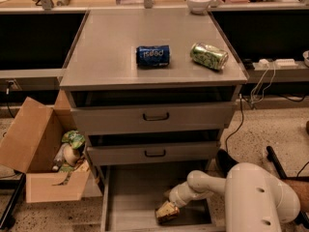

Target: Place orange can into bottom drawer

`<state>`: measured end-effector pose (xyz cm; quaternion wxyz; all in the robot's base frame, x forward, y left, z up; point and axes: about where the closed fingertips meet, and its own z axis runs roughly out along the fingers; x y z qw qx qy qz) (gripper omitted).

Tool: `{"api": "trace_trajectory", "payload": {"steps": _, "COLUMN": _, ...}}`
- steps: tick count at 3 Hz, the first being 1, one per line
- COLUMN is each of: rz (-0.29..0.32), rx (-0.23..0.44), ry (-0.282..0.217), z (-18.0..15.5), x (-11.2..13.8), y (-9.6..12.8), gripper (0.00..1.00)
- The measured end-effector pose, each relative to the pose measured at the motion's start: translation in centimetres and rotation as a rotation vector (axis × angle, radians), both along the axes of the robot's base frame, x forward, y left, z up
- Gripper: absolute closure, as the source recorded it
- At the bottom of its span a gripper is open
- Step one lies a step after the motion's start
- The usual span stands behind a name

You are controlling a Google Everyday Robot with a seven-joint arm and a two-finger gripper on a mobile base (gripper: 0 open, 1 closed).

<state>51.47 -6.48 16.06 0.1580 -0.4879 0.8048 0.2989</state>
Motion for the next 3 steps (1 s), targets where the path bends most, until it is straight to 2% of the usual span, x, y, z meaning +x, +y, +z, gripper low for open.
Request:
{"api": "trace_trajectory", "payload": {"steps": 1, "rz": -0.014, "rx": 0.01, "ry": -0.024, "z": 0.2, "x": 0.9, "y": -1.3, "gripper": 0.0}}
{"api": "trace_trajectory", "payload": {"steps": 3, "rz": -0.032, "rx": 0.173, "ry": -0.186, "z": 8.7, "x": 0.6, "y": -3.6, "gripper": 0.0}}
